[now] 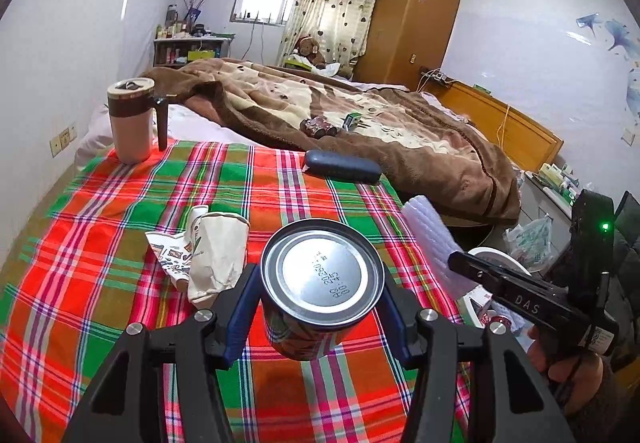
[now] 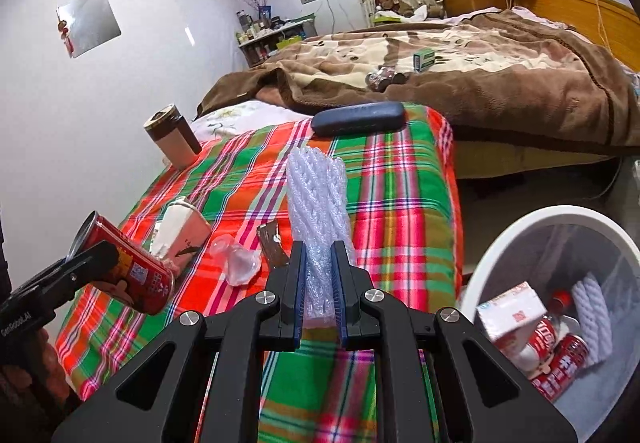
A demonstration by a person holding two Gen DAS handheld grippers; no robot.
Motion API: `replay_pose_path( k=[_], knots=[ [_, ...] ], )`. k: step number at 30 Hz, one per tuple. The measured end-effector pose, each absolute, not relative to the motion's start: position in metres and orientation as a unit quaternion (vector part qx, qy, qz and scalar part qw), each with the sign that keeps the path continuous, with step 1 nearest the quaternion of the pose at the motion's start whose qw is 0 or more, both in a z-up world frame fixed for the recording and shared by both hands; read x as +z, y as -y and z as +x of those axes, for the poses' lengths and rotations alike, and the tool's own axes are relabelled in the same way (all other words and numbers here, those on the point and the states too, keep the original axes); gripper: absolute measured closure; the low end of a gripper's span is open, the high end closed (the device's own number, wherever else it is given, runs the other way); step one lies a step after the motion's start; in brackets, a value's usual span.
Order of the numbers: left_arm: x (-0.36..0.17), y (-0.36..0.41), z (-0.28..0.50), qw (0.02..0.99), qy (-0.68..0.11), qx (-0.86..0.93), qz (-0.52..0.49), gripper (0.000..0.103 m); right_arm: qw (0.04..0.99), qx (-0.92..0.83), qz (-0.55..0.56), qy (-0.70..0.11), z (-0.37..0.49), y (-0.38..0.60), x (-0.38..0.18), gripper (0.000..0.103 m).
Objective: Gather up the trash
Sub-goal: 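Carry the foam sleeve with the right tool while the left tool carries the tin can to the bin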
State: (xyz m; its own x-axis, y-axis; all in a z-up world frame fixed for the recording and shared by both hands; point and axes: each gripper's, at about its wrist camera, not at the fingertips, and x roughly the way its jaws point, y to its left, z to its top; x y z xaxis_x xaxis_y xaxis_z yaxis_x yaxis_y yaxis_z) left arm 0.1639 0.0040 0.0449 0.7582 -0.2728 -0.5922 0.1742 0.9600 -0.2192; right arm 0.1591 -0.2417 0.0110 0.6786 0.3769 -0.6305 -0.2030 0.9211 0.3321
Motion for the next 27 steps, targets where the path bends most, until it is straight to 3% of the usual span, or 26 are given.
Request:
replay_pose_path(
  k=[27],
  knots=[
    [0.033,-0.069,0.113,0.934,-0.338,-0.058,-0.1,0.047,0.9,0.179,0.13,-0.376,0.135,0.233,0.002,0.09]
  ],
)
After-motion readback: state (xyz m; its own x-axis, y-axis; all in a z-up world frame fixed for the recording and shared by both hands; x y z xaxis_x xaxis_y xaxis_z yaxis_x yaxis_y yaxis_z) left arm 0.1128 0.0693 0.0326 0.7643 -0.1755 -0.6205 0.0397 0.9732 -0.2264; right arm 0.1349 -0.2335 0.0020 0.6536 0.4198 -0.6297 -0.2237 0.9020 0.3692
